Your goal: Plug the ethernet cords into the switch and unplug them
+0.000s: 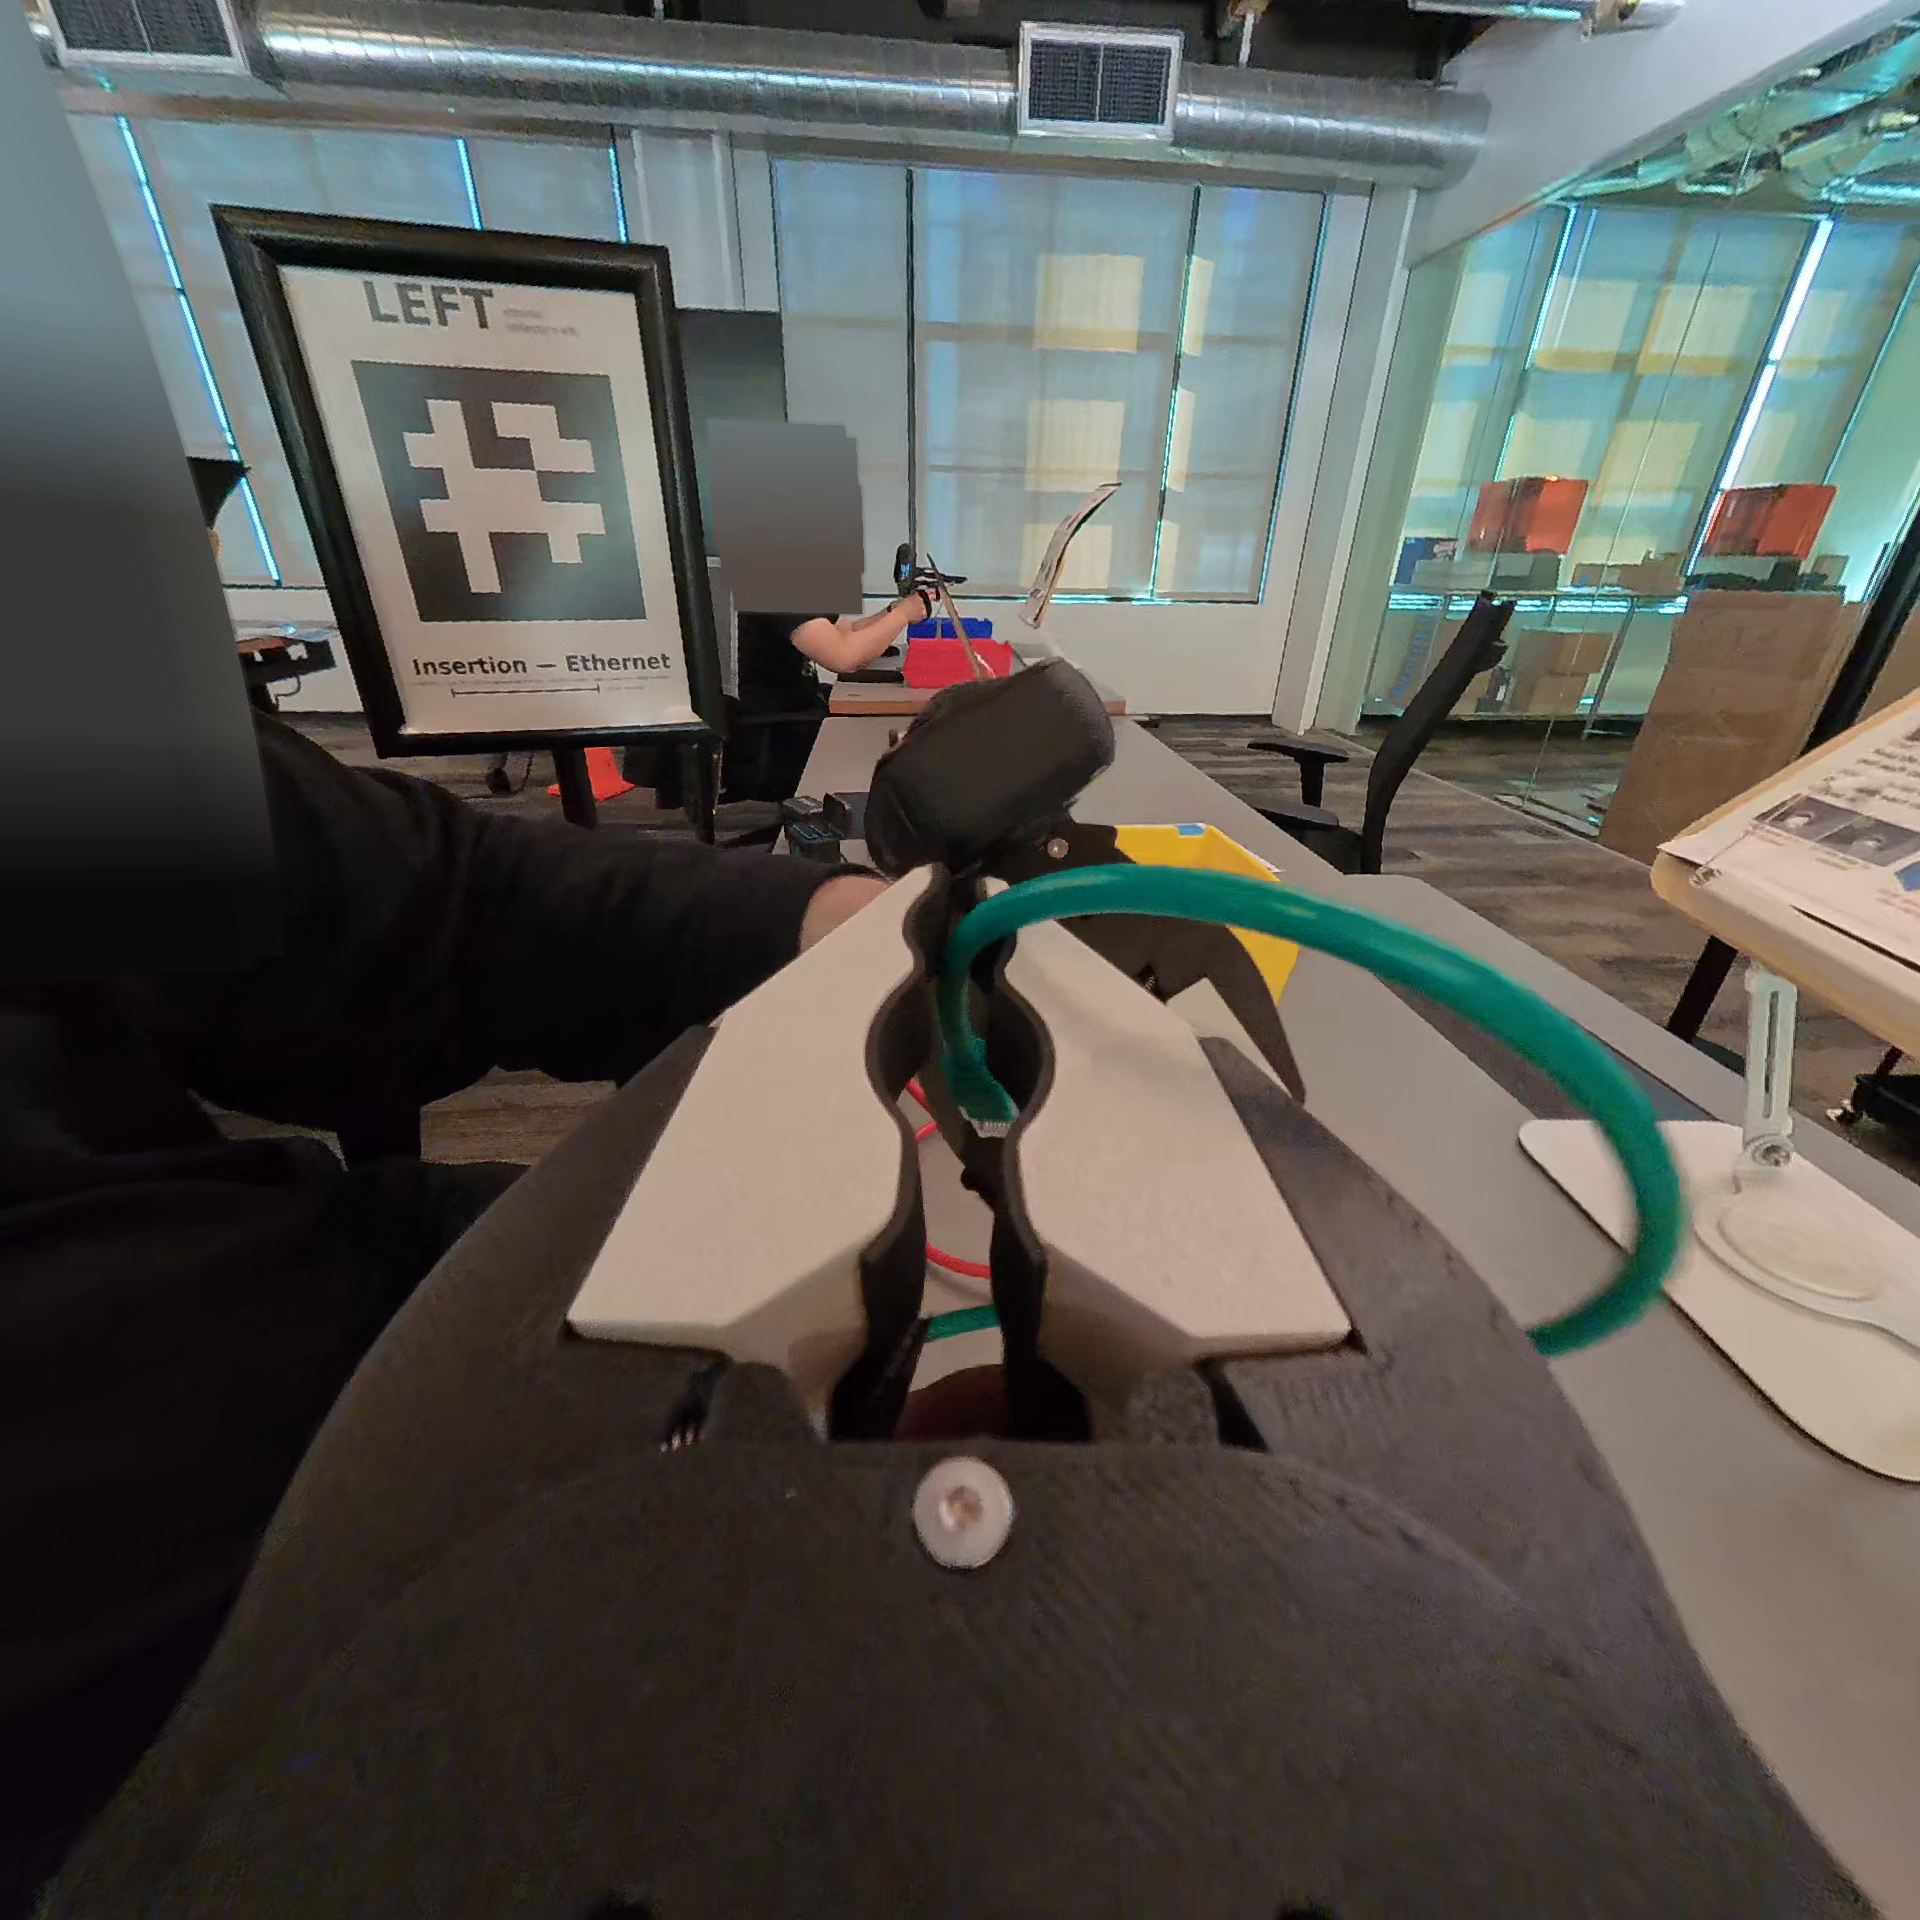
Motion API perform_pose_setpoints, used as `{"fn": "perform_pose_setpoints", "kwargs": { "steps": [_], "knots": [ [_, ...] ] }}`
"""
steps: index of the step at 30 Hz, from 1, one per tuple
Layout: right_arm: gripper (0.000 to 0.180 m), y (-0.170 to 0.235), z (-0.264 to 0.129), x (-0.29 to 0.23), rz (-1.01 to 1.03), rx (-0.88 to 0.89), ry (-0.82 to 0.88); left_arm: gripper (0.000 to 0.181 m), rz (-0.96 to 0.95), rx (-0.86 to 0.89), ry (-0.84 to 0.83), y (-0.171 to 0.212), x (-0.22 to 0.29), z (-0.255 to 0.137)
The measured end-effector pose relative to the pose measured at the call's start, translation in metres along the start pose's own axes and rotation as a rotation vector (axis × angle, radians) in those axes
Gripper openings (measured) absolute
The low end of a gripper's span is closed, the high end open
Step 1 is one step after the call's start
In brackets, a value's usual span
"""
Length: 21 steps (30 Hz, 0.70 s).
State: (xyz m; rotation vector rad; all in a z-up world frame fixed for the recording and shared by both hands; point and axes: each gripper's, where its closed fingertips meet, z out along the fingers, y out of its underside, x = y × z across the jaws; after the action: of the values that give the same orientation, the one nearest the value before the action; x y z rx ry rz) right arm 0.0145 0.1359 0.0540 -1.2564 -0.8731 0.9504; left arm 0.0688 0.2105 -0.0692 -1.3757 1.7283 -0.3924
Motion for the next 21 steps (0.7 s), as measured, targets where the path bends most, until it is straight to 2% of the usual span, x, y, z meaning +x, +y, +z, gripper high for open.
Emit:
{"fn": "perform_pose_setpoints", "kwargs": {
  "steps": [3,5,8,10,16,19,21],
  "knots": [
    [0.0,0.007,0.0,0.006,0.01,-0.02,0.024,0.032,-0.052,0.013,0.044,0.012,0.007,0.0],
    [0.0,0.011,0.0,0.011,0.027,-0.03,0.039,0.047,-0.079,0.028,0.027,0.018,0.004,-0.005],
    [0.0,0.017,0.0,0.02,0.061,-0.039,0.066,0.058,-0.111,0.057,-0.013,0.024,-0.003,-0.022],
    [0.0,0.019,-0.001,0.026,0.082,-0.028,0.086,0.059,-0.12,0.12,-0.015,0.02,-0.003,-0.035],
    [0.0,0.02,-0.001,0.031,0.144,0.014,0.085,0.057,-0.157,0.367,0.13,-0.011,0.027,-0.062],
    [0.0,0.018,0.002,0.027,0.155,0.032,0.062,0.047,-0.266,0.474,0.183,-0.026,0.023,-0.066],
    [0.0,0.013,0.002,0.024,0.158,0.057,0.043,0.034,-0.336,0.515,0.257,-0.03,0.027,-0.064]
  ]
}}
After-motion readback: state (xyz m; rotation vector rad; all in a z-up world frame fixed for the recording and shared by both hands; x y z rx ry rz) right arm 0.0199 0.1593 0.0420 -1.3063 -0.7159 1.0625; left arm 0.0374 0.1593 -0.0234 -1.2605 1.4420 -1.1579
